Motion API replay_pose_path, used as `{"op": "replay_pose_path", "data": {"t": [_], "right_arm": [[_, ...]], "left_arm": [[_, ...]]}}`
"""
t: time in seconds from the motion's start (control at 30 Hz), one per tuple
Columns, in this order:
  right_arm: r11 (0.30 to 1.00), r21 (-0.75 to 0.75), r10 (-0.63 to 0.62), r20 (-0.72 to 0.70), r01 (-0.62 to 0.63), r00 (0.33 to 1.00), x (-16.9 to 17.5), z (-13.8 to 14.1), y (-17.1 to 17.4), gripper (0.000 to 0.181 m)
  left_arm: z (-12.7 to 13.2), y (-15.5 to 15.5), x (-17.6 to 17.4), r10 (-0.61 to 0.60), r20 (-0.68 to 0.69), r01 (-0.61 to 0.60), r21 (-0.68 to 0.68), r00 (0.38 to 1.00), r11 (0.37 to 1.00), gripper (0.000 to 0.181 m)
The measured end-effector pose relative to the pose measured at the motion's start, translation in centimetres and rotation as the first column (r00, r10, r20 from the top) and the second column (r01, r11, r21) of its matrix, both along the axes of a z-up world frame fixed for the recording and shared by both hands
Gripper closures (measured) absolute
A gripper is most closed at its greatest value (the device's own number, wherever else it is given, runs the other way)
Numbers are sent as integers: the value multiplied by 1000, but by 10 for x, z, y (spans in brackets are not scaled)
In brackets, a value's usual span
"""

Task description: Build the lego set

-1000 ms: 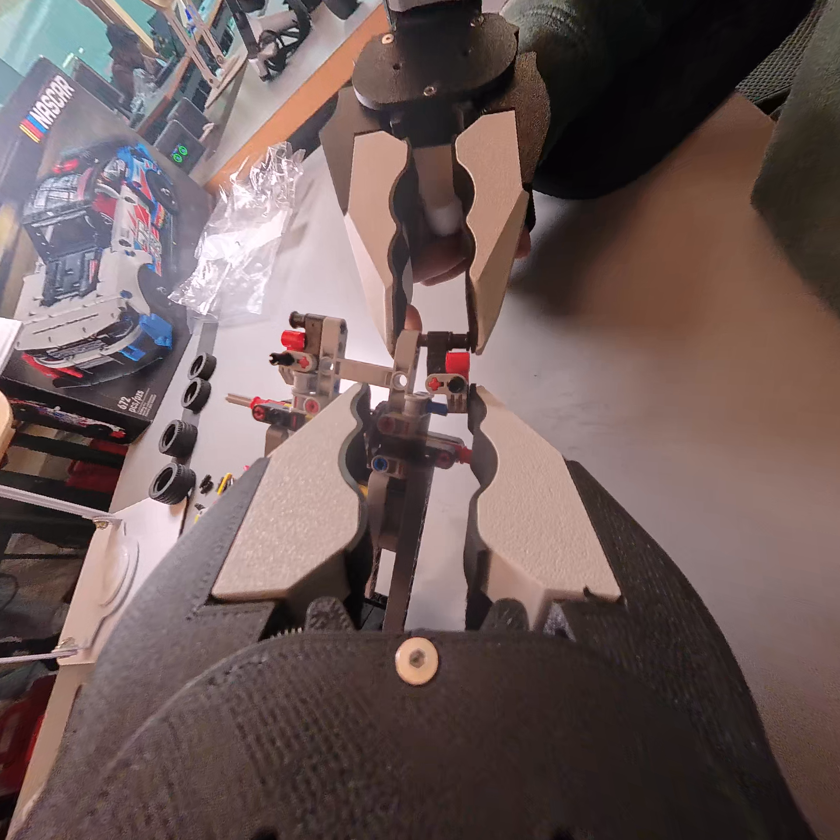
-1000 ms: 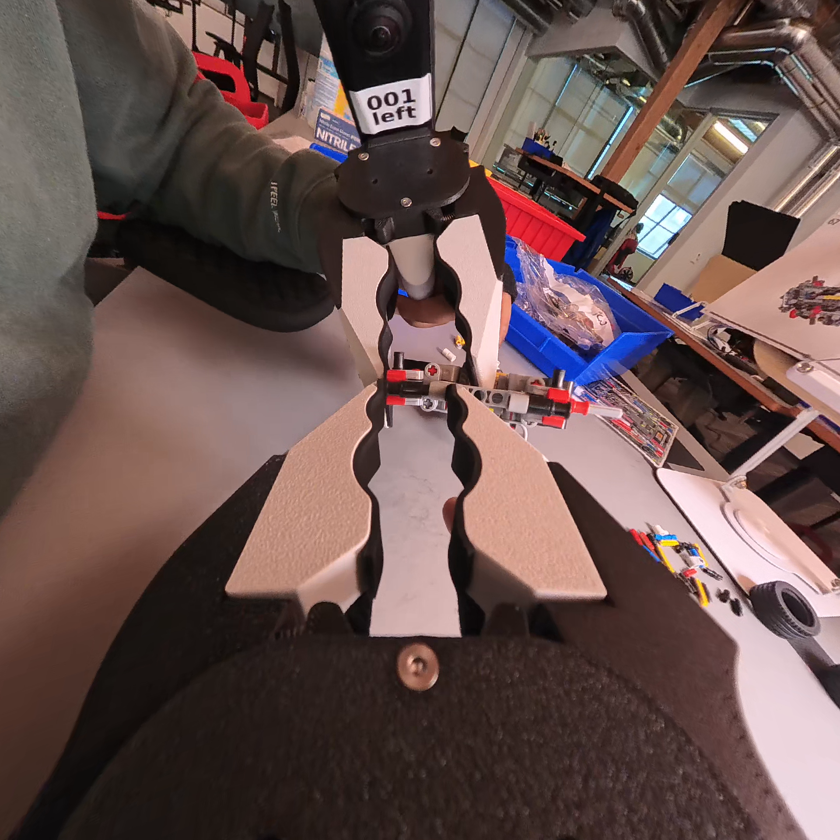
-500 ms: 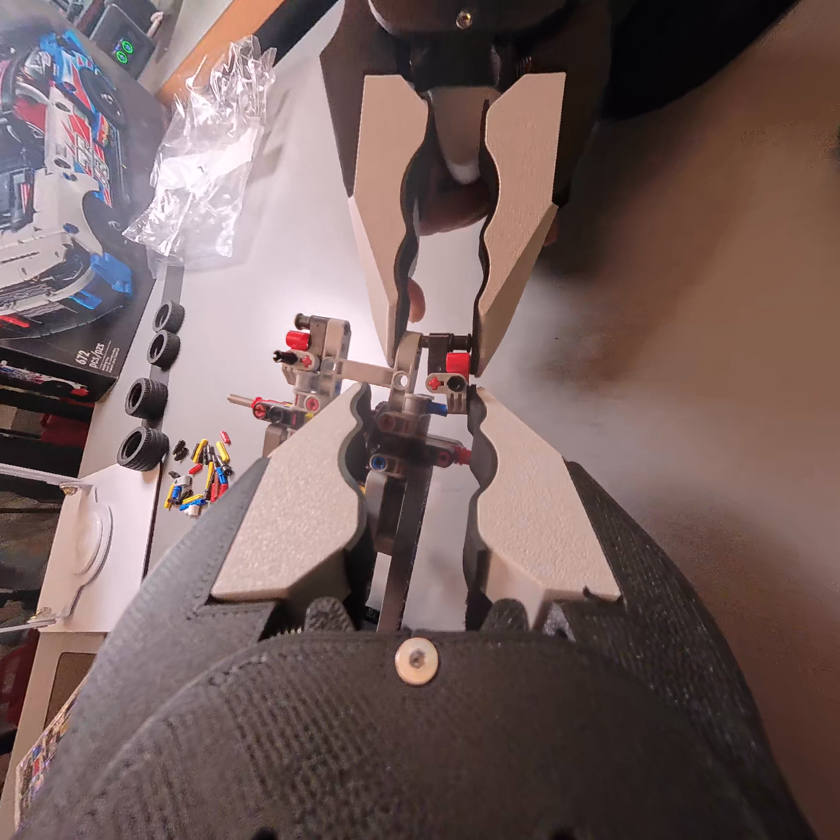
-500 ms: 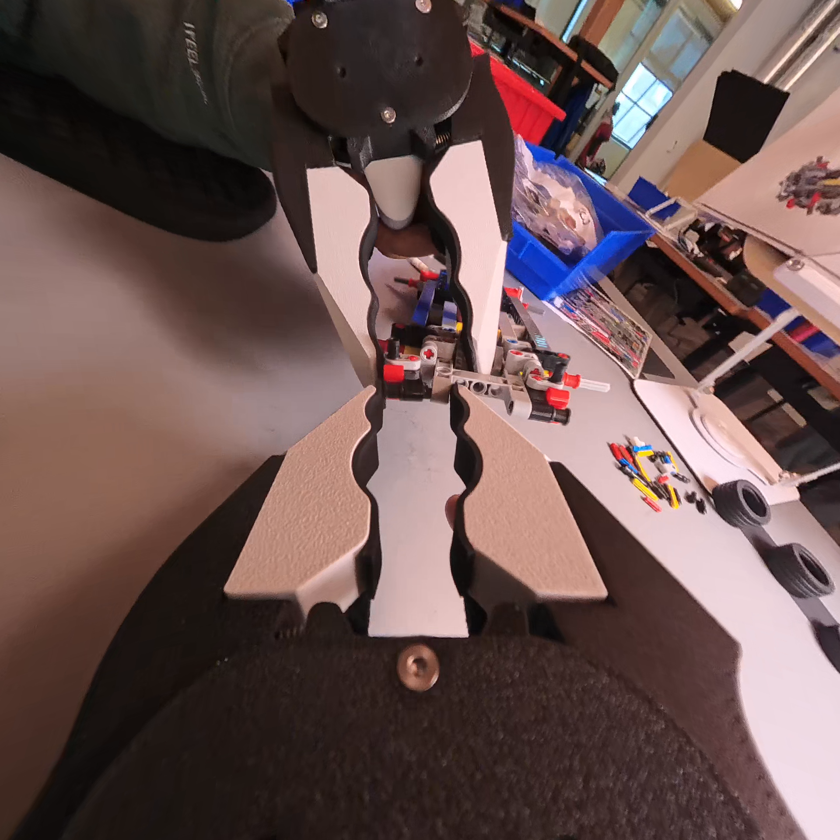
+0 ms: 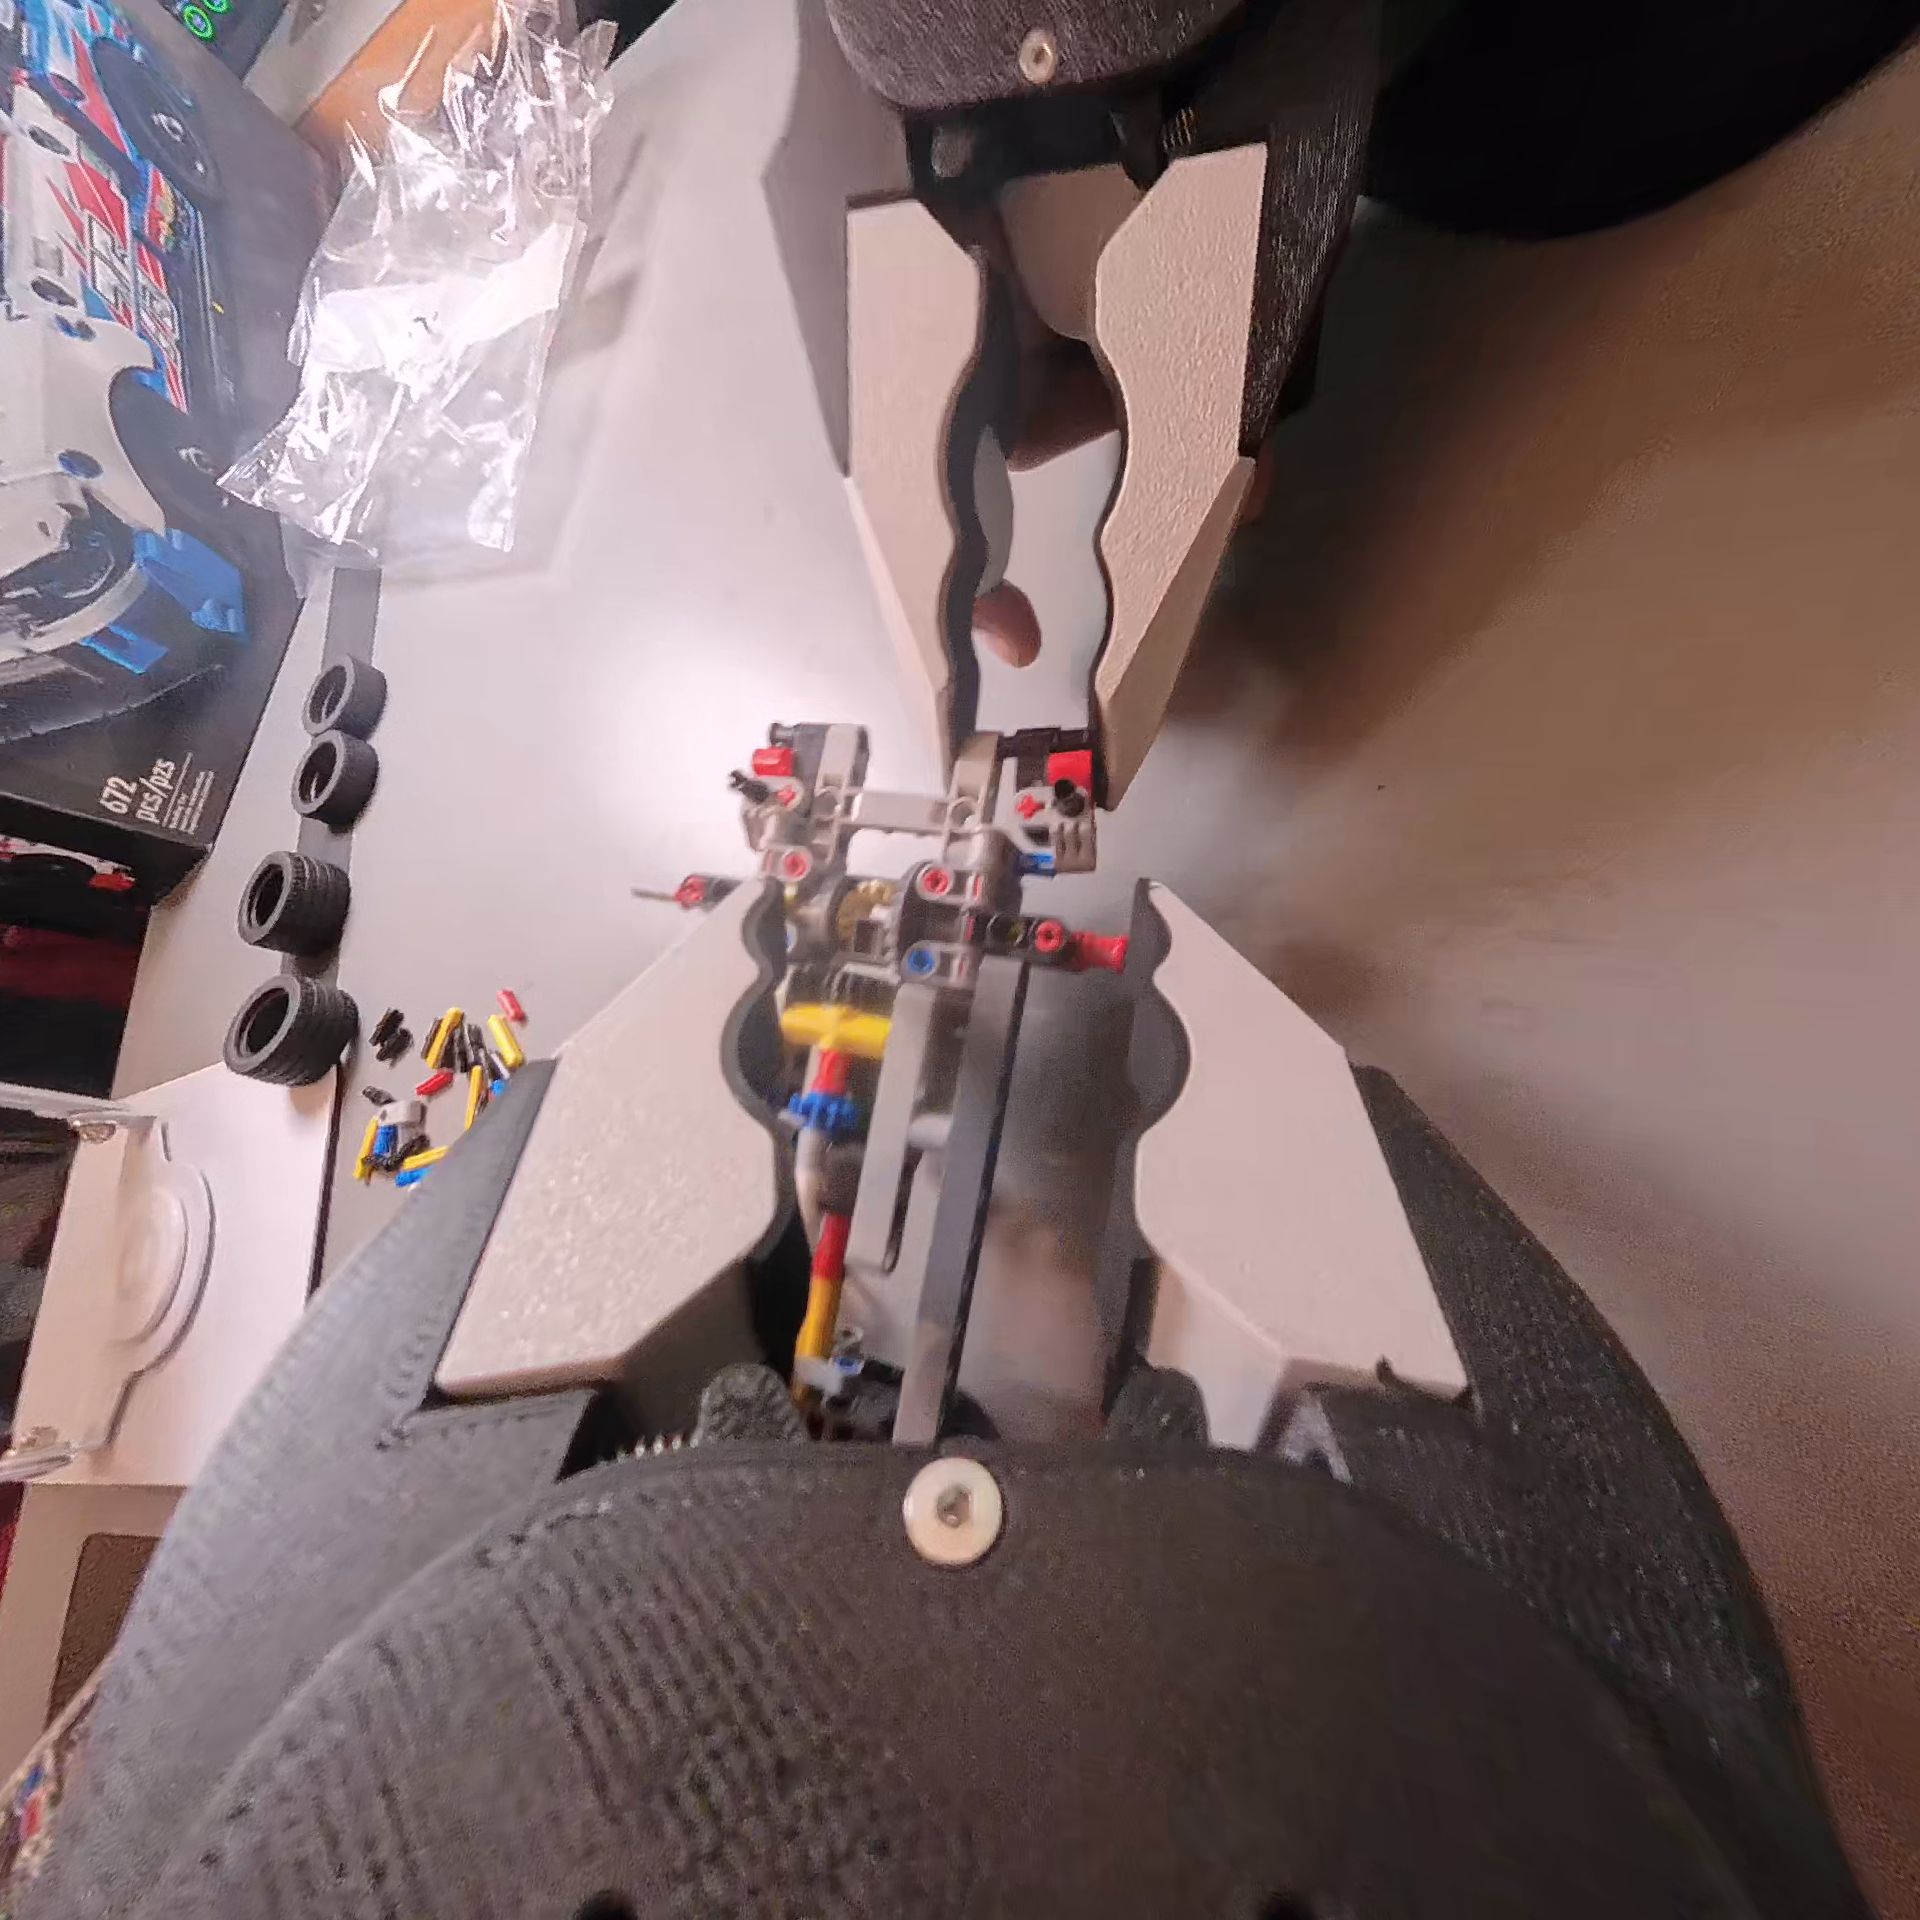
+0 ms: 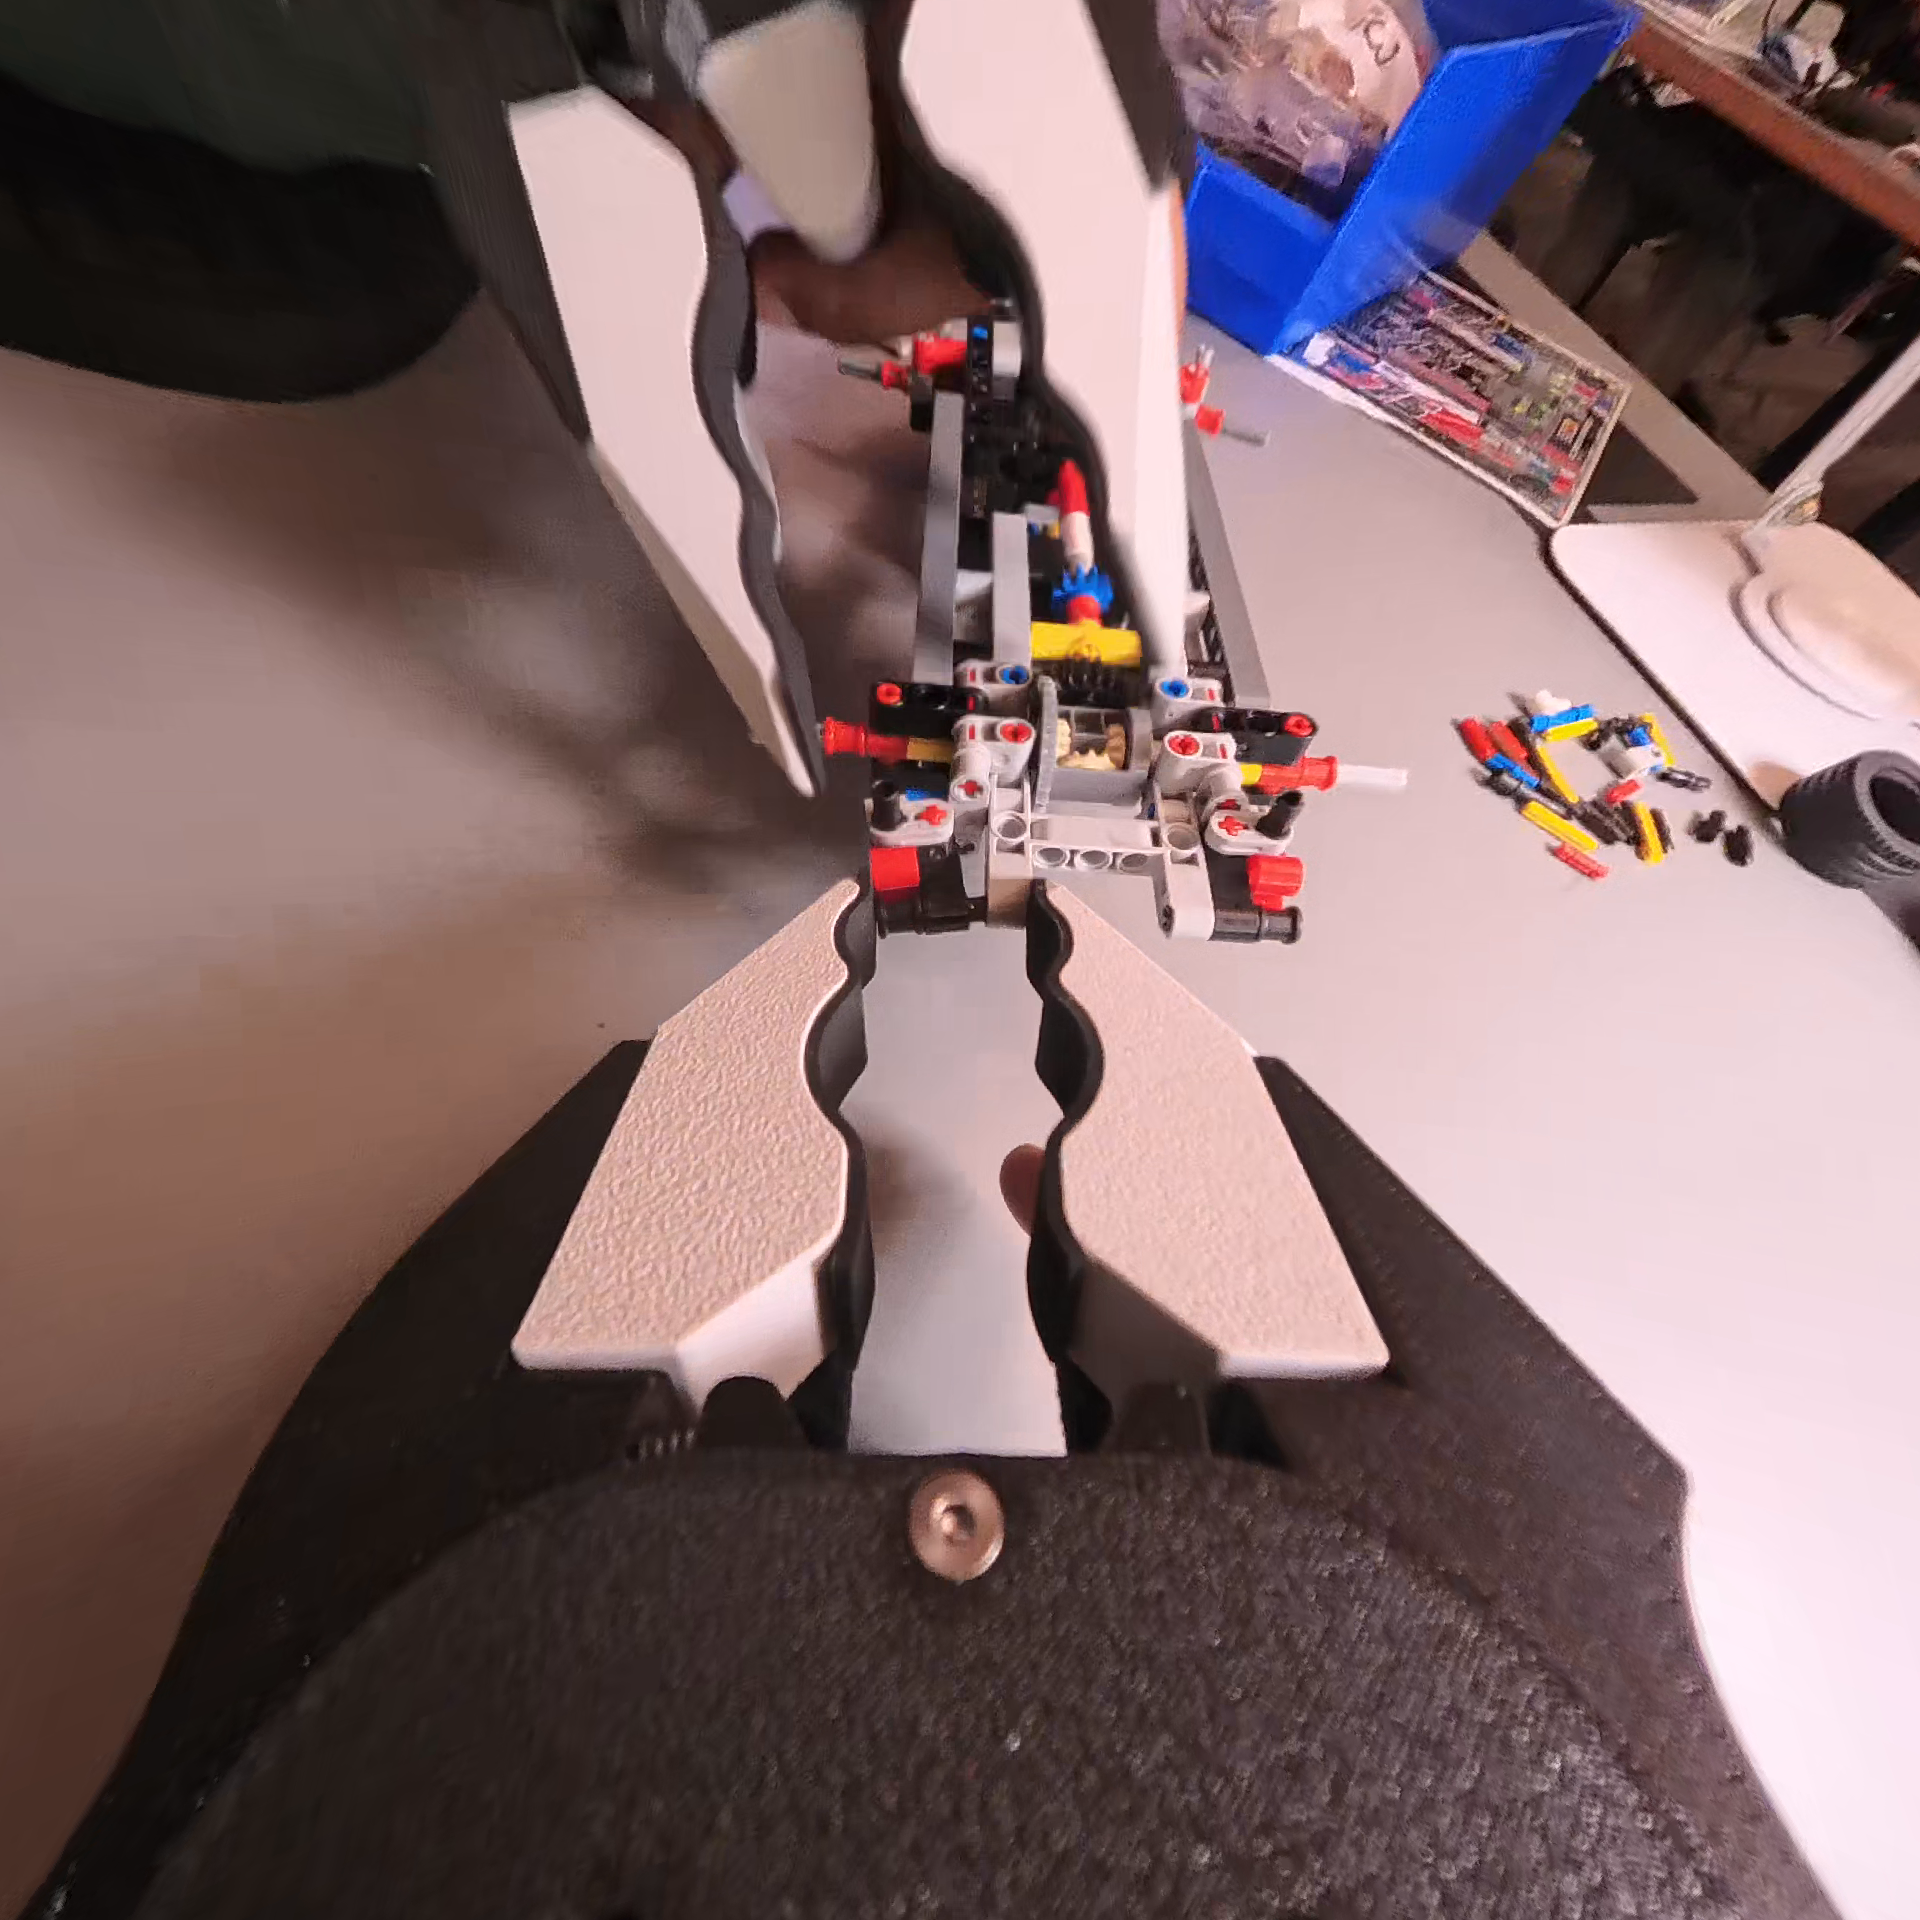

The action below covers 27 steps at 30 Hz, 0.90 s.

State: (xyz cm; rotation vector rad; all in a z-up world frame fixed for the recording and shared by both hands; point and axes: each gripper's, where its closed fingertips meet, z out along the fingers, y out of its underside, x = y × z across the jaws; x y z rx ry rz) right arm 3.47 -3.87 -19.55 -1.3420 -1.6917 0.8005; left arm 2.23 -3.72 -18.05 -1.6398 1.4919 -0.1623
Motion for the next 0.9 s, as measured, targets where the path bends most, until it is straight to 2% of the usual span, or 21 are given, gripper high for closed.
{"op": "replay_pose_path", "data": {"t": [0.07,0.13,0.2,0.3,0.4,0.43,0.73,0.9], "right_arm": [[1000,-9,9,18,-9,1000,3,-4,3,156],[1000,0,11,32,-11,999,6,-6,6,156],[1000,-10,14,37,-13,999,7,-7,8,156],[1000,0,14,46,-14,999,7,-10,11,155],[1000,-2,6,31,-6,1000,7,-7,12,155],[1000,-7,-8,17,8,1000,7,-4,14,155],[999,21,-44,47,43,998,8,-10,22,153],[996,-49,-72,68,75,995,9,-12,24,151]], "left_arm": [[8,2,-14,17,16,-16,-37,1000,999,110],[6,11,-39,69,-54,-72,-64,996,995,97],[-6,21,-68,112,-170,-131,-104,979,986,87],[-27,27,-90,112,-249,-173,-237,962,956,75],[-44,35,-93,80,-310,-169,-275,948,946,78],[-45,37,-91,76,-310,-166,-276,948,947,89],[-44,41,-84,117,-321,-202,-249,940,947,90],[-44,36,-82,168,-326,-253,-241,930,937,90]]}}
